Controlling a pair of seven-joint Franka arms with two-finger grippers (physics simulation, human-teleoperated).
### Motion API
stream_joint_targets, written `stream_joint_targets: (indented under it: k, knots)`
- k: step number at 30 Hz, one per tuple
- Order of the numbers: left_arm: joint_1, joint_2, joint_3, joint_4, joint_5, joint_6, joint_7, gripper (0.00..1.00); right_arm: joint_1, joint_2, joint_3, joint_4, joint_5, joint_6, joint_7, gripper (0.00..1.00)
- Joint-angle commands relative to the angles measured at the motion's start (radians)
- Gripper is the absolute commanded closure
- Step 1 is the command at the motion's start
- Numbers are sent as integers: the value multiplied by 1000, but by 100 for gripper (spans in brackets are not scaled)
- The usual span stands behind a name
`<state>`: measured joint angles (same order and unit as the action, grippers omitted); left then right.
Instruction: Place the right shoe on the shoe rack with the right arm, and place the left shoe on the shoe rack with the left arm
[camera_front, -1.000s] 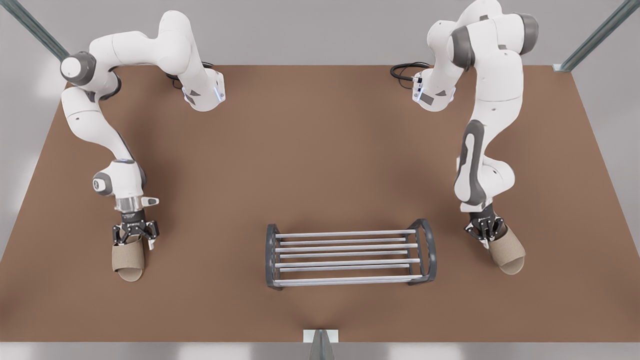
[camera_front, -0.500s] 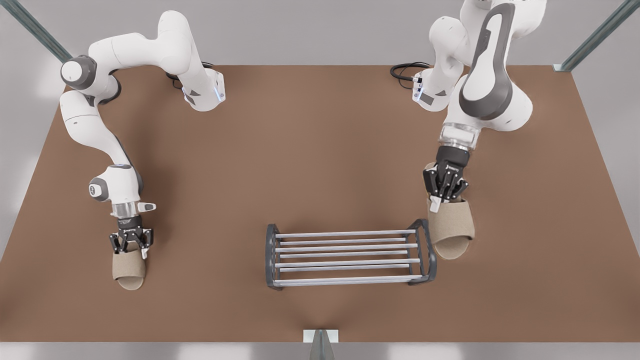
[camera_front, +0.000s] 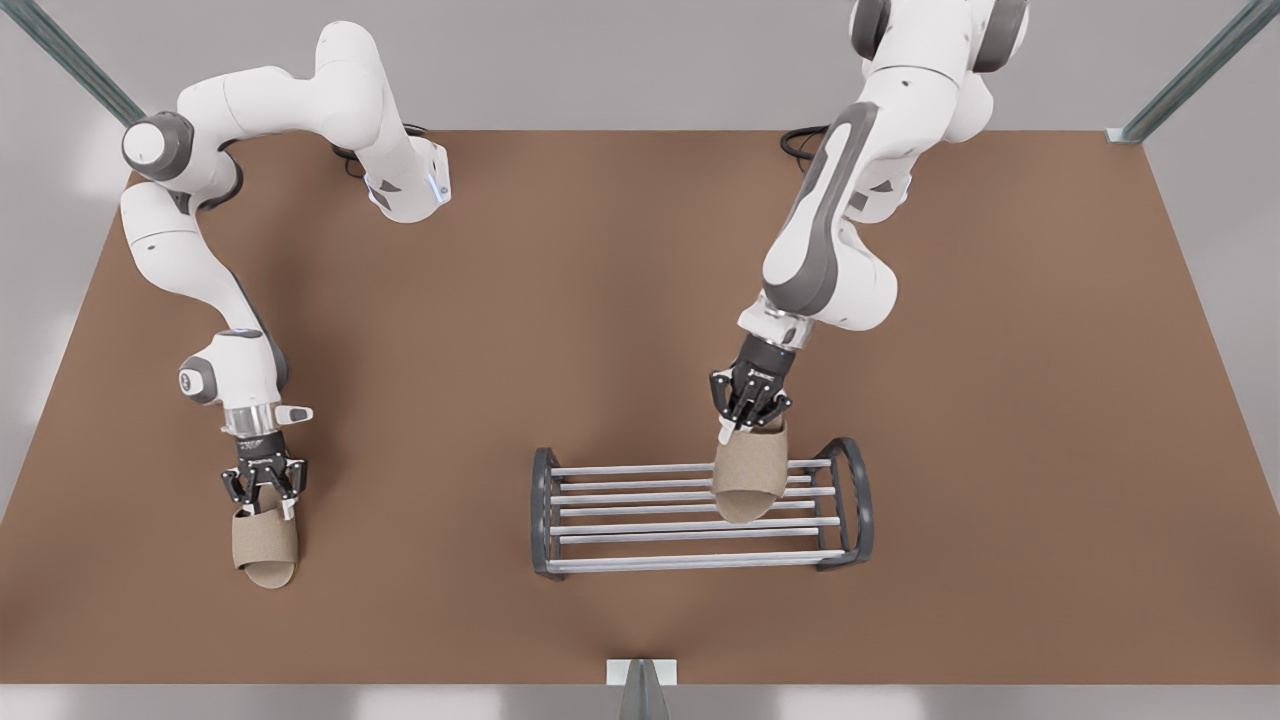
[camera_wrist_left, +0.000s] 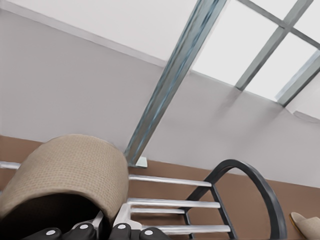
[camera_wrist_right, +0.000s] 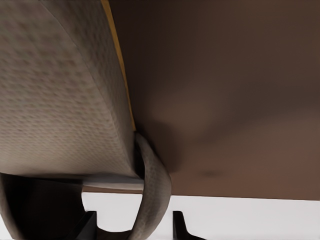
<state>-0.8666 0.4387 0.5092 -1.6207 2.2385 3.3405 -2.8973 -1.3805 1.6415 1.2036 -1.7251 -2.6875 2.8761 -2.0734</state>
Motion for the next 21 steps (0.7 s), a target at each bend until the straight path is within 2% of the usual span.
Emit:
stream_joint_targets:
  k: [1,8,10,14,18,19,20,21]
  knots:
    - [3,38,0,19,-37,-6,-365,79,6,3,1,4,0,0,4,34]
    - [34,135,0,68,-65,-6,-367,79,44,11,1,53,0,15,4,34]
    - [44,167,0,85,-99,-6,-367,79,57,11,1,67,1,28,4,40]
    - [57,187,-1,99,-106,-6,-365,79,60,11,1,68,12,28,4,41]
    - [55,189,0,99,-102,-4,-365,79,54,-3,13,64,28,28,4,55]
    - [55,189,0,99,-99,-4,-352,15,51,-3,14,64,28,28,4,58]
    - [55,189,0,99,-100,-4,-335,0,47,-8,21,59,31,28,3,60]
    - [55,189,0,99,-100,-4,-335,0,44,-17,27,52,31,29,3,63]
